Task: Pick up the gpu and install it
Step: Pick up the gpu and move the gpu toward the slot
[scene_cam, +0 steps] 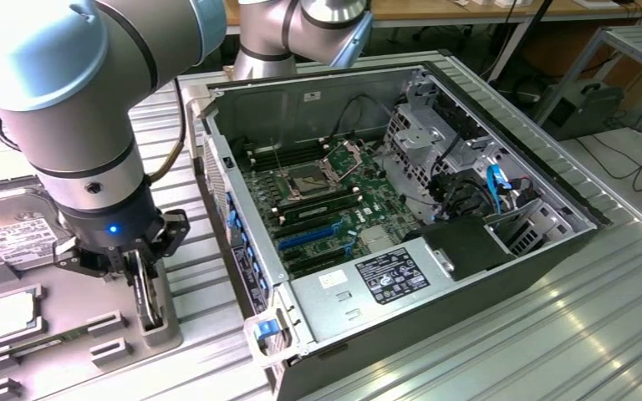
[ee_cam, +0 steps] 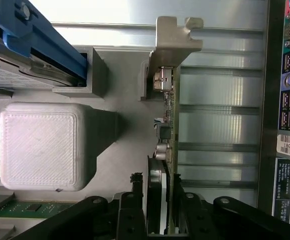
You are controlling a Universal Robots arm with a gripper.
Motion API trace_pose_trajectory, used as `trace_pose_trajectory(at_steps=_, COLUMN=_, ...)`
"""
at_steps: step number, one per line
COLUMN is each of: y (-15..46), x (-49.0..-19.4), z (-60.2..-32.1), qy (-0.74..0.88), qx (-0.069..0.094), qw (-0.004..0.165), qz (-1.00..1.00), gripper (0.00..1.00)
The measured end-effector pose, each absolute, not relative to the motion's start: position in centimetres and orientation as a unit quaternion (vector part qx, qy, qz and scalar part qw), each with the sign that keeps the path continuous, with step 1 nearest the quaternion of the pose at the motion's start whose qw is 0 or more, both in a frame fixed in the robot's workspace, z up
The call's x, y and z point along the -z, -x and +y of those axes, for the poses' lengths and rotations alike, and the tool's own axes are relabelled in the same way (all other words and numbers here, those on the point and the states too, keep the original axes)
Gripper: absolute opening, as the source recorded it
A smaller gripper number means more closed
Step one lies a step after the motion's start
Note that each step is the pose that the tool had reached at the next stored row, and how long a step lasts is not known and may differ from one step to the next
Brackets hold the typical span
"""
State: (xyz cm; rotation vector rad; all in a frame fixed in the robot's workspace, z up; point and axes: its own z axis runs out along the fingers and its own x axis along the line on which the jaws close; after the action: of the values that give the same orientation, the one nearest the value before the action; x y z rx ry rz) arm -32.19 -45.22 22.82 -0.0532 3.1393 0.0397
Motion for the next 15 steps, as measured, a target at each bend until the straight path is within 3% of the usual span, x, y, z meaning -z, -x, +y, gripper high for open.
trace_pose_trajectory(at_steps=1, y=32.19, x=-22.83, z=-45.22, qy=0.017, qx=-0.013, qw=0.001, qz=1.0, gripper=0.36)
trace_pose_trajectory(at_steps=2, y=32.19, x=-22.83, z=-45.22, qy=0.017, qx=-0.013, qw=0.001, qz=1.0, gripper=0.3)
trace_pose_trajectory(at_steps=15, y=32.19, x=-22.83, z=-45.22, qy=0.017, qx=-0.013, qw=0.001, qz=1.0, gripper=0.28)
